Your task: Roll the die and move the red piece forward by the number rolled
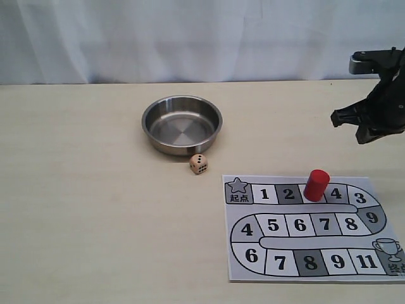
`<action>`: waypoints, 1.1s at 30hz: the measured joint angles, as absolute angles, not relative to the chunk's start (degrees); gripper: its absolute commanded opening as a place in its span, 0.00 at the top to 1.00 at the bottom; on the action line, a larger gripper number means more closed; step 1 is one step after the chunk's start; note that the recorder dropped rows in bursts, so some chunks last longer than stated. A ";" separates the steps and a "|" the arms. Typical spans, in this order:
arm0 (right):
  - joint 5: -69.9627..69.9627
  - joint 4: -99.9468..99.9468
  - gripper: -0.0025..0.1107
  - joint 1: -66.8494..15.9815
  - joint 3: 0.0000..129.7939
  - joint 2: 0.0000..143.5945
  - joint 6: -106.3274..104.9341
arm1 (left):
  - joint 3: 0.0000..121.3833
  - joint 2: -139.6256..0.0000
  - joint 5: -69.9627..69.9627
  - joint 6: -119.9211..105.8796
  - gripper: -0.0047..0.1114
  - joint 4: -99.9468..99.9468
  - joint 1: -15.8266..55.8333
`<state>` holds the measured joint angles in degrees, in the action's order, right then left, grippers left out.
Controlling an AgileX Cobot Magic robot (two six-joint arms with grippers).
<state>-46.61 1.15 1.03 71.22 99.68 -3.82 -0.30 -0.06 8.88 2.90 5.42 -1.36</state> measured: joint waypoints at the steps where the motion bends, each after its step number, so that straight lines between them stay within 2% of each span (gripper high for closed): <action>1: -46.71 0.70 0.94 1.03 70.67 97.31 -3.82 | -0.30 -0.06 8.88 2.90 0.96 5.42 -1.36; 19: -56.46 0.57 0.94 1.03 69.25 35.53 -4.90 | -0.30 -0.06 8.88 2.90 0.96 5.42 -1.36; 33: -63.67 0.00 0.94 1.03 69.36 7.35 -5.02 | -0.30 -0.06 8.88 2.90 0.96 5.42 -1.36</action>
